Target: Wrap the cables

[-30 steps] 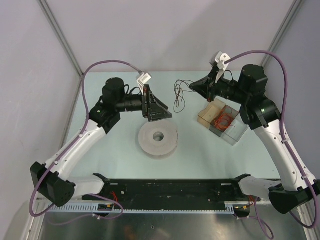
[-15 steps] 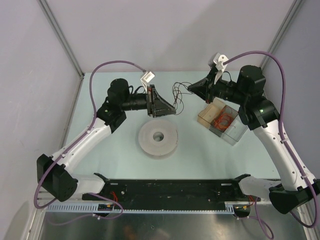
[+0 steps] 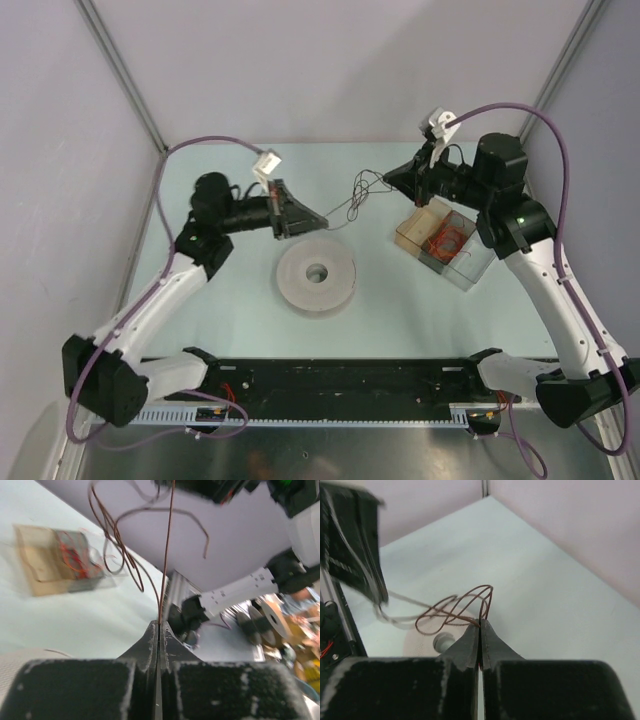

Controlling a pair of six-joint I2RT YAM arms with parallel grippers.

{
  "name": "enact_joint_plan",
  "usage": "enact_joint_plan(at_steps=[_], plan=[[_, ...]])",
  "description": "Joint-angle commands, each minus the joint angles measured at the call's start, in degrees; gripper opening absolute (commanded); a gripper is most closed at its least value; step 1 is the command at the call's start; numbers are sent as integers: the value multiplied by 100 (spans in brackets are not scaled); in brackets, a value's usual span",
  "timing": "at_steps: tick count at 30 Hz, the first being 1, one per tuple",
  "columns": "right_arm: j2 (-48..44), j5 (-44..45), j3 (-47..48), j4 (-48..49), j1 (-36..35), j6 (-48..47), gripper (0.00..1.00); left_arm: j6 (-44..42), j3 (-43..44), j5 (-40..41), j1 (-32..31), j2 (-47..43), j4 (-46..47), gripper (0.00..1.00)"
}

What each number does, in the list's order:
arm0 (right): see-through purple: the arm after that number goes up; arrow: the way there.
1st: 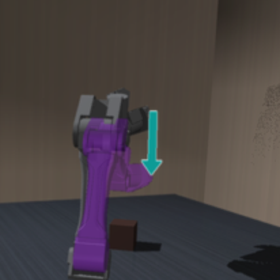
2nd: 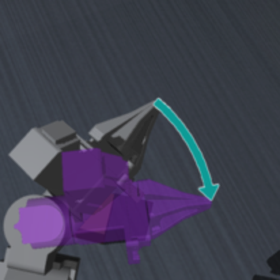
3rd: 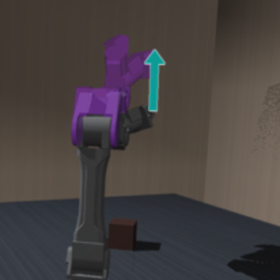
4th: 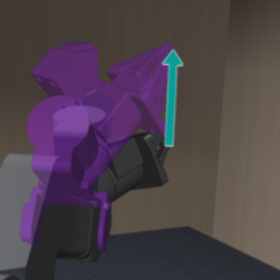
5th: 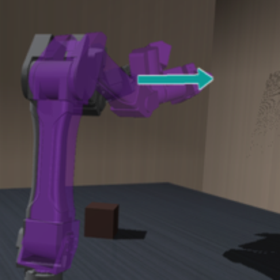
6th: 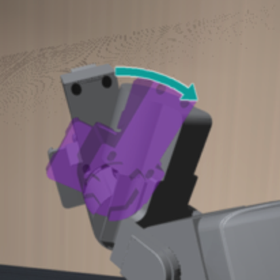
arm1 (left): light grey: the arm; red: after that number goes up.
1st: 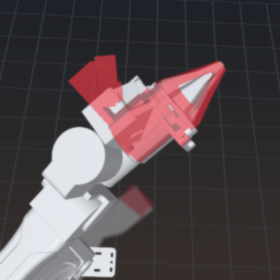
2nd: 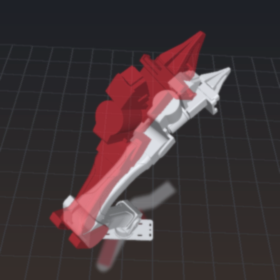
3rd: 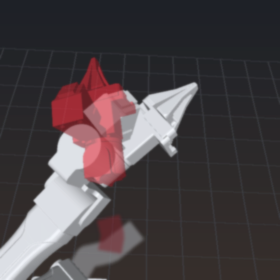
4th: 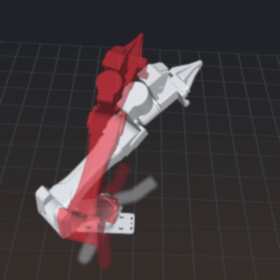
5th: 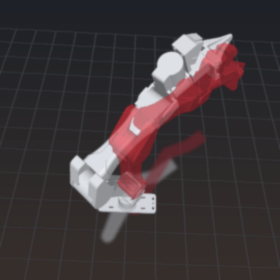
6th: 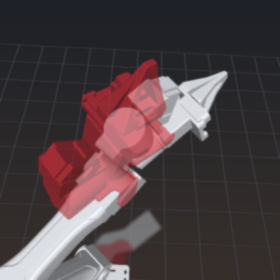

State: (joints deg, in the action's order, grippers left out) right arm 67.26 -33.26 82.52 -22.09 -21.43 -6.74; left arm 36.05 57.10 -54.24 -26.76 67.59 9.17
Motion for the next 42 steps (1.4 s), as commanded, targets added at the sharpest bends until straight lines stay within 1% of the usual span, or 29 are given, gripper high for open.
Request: enact_joint_plan(at_steps=[1, 5, 8, 9, 11, 12, 13, 14, 16, 17, 19, 21, 23, 24, 26, 28, 29, 30, 32, 36, 42], plan=[[-59, 895, -109, 125, 280, 160, 2, 67, -259, -244, 871, -846, 158, 0], [3, 1337, -188, 8, 397, 126, 4, 1, -328, -346, 1764, -1338, -89, 0], [52, 1692, -280, -99, 448, -141, 9, -50, -72, -343, 2456, -1596, -249, 0], [77, 1660, -293, -171, 474, -217, 11, -57, 71, -365, 2716, -1638, -306, 0], [129, 1299, -301, -348, 506, -311, 18, -106, 391, -451, 2963, -1706, -408, 0], [142, 976, -300, -450, 507, -346, 15, -146, 527, -467, 3009, -1759, -447, 0], [144, 661, -316, -509, 473, -359, 8, -153, 599, -461, 3023, -1807, -471, 0], [124, 446, -342, -504, 416, -317, 4, -148, 617, -468, 3034, -1853, -487, 0], [29, 129, -443, -262, 307, -224, 1, -225, 552, -582, 3040, -1883, -506, 0], [-22, 49, -476, -117, 245, -179, 0, -346, 493, -686, 3043, -1869, -545, 4], [-102, 23, -501, 177, 106, -135, 0, -754, 341, -911, 3045, -1828, -714, 24], [-177, 151, -498, 321, -47, -200, 0, -1407, 252, -888, 3045, -1809, -1183, 39], [-176, 438, -456, 89, -184, -491, 1, -1865, 217, -907, 3045, -1764, -1535, 55], [-138, 647, -447, -121, -198, -678, 7, -2032, 211, -928, 3046, -1731, -1692, 60], [10, 1105, -441, -578, -108, -1096, 23, -2252, 176, -923, 3037, -1699, -1902, 67], [292, 1507, -435, -971, 135, -1493, 41, -2373, 114, -894, 3019, -1691, -2002, 71], [479, 1722, -437, -1152, 264, -1653, 47, -2418, 76, -881, 2997, -1685, -2031, 72], [669, 1878, -433, -1313, 408, -1812, 50, -2467, 39, -840, 2964, -1686, -2054, 73], [1121, 2098, -437, -1574, 652, -2079, 53, -2600, -63, -712, 2878, -1703, -2109, 74], [1881, 2304, -438, -1725, 996, -2568, 52, -2823, -199, -552, 2743, -1732, -2202, 75], [2769, 2787, -438, -1445, 1027, -3242, 53, -2949, -220, -495, 2727, -1689, -2333, 76]])
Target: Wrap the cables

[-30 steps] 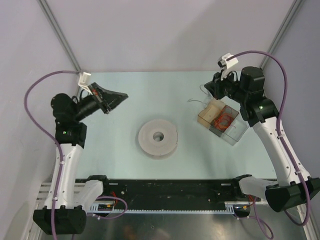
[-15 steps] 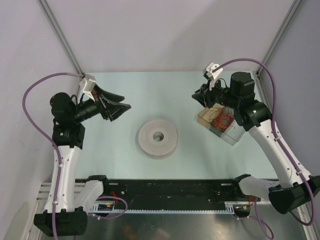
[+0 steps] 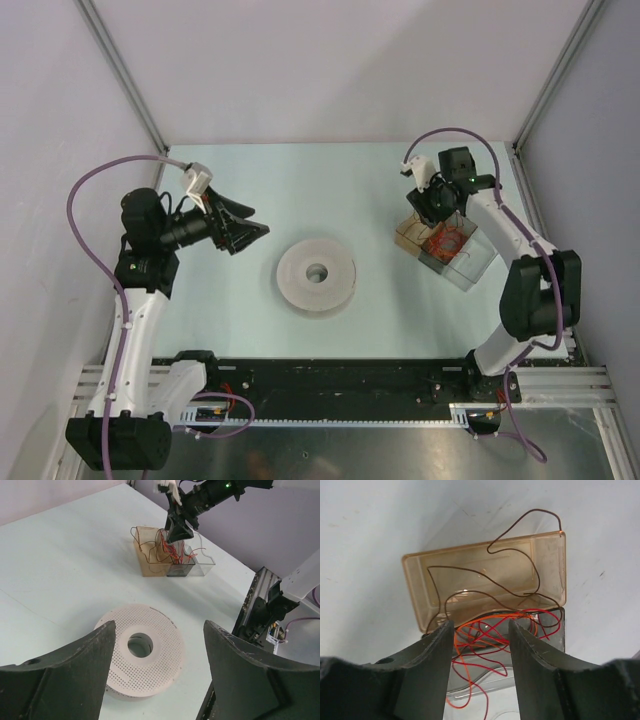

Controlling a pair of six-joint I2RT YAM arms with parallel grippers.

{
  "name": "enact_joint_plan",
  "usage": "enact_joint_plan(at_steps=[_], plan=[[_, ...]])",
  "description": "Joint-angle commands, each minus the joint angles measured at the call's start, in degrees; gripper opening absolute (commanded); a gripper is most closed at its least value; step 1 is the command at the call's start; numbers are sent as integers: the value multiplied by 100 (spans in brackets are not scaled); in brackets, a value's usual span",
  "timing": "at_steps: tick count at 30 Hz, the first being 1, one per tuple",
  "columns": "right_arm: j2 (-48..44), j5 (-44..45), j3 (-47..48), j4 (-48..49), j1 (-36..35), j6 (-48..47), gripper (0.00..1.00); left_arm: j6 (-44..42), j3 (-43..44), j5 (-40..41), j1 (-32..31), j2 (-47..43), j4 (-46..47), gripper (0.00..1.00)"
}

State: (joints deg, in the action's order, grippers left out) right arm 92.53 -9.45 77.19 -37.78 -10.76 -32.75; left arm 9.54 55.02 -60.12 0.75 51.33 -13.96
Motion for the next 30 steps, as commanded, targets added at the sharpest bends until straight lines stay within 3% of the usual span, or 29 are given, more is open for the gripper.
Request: enact_joint_plan(at_steps=[1, 15, 18, 22, 30], plan=[[364, 470, 95, 215, -48, -713, 53, -309, -11, 95, -24, -49, -37, 76], [1535, 703, 95, 1270, -301, -1225, 50, -400, 64, 105, -23, 5, -183, 77], [1595, 680, 96, 1372, -280, -1236, 35, -426, 100, 114, -23, 7, -205, 77], [1307, 360, 95, 1225, -175, -1211, 5, -451, 125, 134, -23, 19, -227, 77], [-997, -814, 95, 1312, 39, -577, 0, -449, 314, 364, -171, 30, -228, 77]])
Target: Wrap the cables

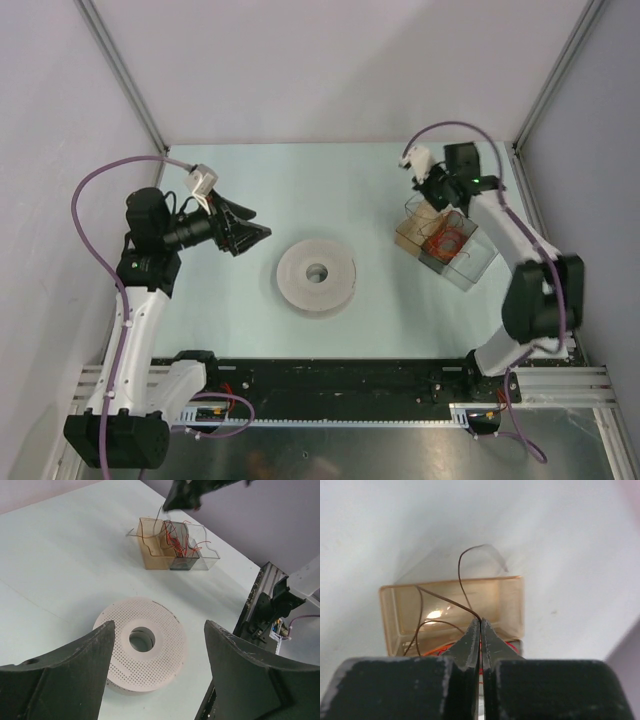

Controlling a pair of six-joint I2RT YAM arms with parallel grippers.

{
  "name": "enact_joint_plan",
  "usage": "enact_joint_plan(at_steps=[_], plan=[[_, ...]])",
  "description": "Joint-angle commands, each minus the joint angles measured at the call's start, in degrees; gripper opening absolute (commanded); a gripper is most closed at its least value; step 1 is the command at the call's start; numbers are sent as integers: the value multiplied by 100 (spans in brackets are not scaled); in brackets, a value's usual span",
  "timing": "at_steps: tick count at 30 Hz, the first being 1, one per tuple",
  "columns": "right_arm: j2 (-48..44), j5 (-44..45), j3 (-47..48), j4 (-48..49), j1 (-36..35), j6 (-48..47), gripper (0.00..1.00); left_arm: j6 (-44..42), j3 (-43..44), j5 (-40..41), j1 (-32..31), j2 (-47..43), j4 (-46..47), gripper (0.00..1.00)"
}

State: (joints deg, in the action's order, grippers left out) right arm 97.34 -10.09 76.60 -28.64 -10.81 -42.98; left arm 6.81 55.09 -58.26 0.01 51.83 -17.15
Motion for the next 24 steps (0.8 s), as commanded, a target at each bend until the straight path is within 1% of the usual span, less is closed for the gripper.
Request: enact_joint_plan(at_steps=[1, 5, 6, 9, 11, 16, 21, 24], plan=[[-1809, -890, 158, 537, 39, 605, 0, -182, 352, 242, -102, -18, 90, 77], [-2808, -1089, 231, 1191, -186, 1204, 0, -180, 614, 464, -111, 28, 91, 80], [-2979, -1064, 294, 1307, -304, 1349, 0, -189, 686, 487, -113, 50, 90, 82], [-3276, -859, 603, 1586, -767, 1819, 0, -256, 920, 518, -157, 139, 90, 91], [-3332, -737, 861, 1749, -1060, 2070, 0, -366, 1053, 469, -222, 199, 98, 97], [-3099, -737, 1697, 1651, -1598, 2579, 0, -932, 1205, 312, -471, 336, 117, 99], [-2924, -1386, 2028, 1696, -1853, 2924, 0, -1314, 1112, 110, -744, 430, 175, 100], [-2881, -1807, 2058, 1779, -2008, 3105, 0, -947, 1087, -64, -815, 479, 281, 99]])
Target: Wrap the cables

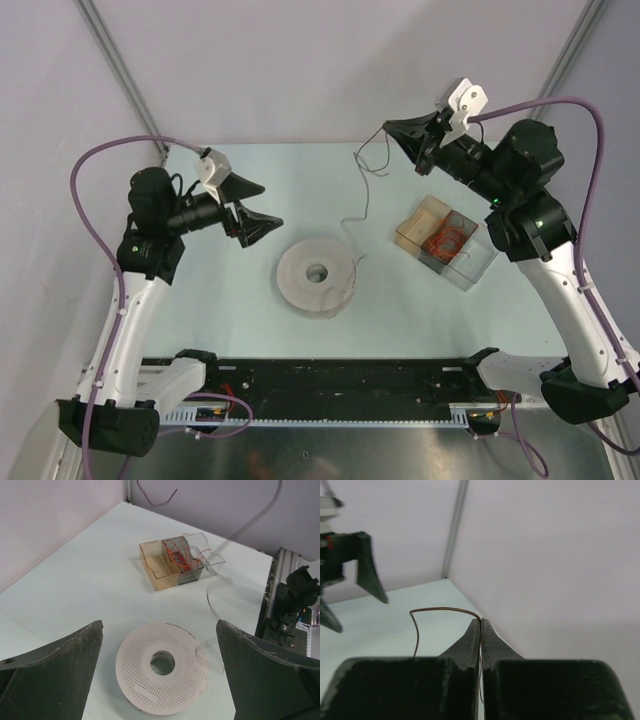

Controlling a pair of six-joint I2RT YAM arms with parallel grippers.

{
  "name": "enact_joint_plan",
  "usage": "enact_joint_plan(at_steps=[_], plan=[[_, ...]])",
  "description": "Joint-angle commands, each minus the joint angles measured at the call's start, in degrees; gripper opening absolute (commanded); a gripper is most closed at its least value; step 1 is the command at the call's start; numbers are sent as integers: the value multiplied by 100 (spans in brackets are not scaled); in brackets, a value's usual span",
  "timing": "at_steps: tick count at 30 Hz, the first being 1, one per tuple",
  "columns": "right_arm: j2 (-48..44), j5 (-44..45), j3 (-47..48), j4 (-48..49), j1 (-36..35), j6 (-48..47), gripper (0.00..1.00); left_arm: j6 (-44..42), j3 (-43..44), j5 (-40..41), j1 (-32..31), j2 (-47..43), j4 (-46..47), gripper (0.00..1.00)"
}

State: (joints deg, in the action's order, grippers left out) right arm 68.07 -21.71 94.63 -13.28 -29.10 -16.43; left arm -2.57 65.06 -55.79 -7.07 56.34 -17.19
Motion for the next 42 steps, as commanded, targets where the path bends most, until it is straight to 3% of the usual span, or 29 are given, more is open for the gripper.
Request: enact_joint_plan(at_steps=[1, 9, 16, 21, 32, 39, 42], plan=[[65, -809, 265, 249, -221, 497, 0, 102, 75, -350, -122, 23, 325, 100], [161, -1641, 266, 476, -612, 1022, 0, 955, -715, -171, -146, -485, 720, 99], [269, -1915, 262, 775, -896, 1378, 0, 2785, -2113, 596, -143, -1134, 3250, 99], [343, -1967, 278, 1104, -993, 1843, 0, 3767, -2555, 938, -299, -913, 4255, 100], [460, -2005, 373, 1539, -1039, 2361, 0, 4587, -2442, 1766, -1213, -127, 5648, 97], [513, -2031, 361, 1630, -1175, 2499, 0, 5067, -2262, 2109, -1244, 348, 6091, 88], [537, -2037, 328, 1656, -1232, 2511, 0, 5303, -2223, 2124, -1265, 486, 6296, 80]])
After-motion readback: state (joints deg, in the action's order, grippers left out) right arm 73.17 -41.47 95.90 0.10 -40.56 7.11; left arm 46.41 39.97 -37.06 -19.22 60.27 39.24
